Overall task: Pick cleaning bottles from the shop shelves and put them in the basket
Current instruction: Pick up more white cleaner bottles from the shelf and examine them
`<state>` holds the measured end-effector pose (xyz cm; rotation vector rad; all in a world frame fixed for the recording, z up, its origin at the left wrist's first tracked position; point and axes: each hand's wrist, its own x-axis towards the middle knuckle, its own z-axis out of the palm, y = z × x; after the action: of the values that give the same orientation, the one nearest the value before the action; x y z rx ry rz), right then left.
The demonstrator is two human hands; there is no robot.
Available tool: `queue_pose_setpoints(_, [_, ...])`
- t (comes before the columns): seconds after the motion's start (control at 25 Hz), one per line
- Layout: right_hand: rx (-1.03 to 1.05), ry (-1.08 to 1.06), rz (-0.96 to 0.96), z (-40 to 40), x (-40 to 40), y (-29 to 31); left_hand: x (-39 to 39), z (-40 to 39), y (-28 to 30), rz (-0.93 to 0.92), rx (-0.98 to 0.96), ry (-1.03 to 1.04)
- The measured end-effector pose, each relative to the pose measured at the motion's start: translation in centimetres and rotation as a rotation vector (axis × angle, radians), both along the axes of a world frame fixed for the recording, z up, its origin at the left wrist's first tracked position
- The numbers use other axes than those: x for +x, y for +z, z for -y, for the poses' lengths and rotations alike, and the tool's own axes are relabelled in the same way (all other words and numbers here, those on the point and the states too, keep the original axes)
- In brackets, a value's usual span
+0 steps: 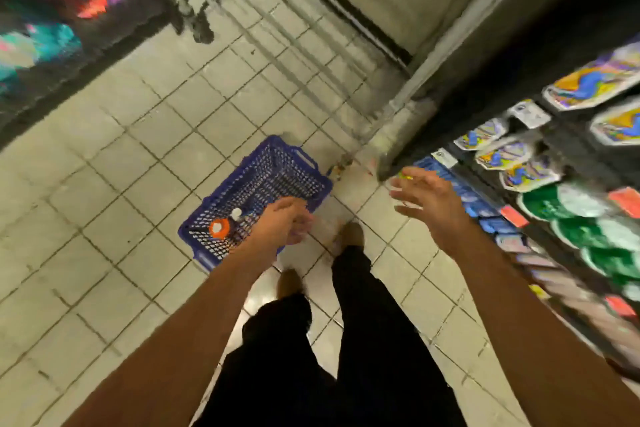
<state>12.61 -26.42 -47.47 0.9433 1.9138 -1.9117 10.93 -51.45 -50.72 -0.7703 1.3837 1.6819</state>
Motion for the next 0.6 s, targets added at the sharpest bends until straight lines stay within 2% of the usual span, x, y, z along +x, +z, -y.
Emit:
queue_pose_setpoints(0.16, [0.093, -0.383, -0.099, -8.4, 12.5, 7.7, 2.2, -11.9, 7.9, -0.102, 0.116, -0.349])
queue_pose_setpoints(0.36, [0.215, -0.872, -0.193, -15.6, 30.8, 14.5, 10.7, -28.1, 17.4, -0.295, 0.316, -0.868])
queue_pose_setpoints(0.6, [0.292, -1.302, -0.382, -19.9, 47.3, 19.1, 22.6, -41.4, 24.0, -0.526, 0.571, -1.239])
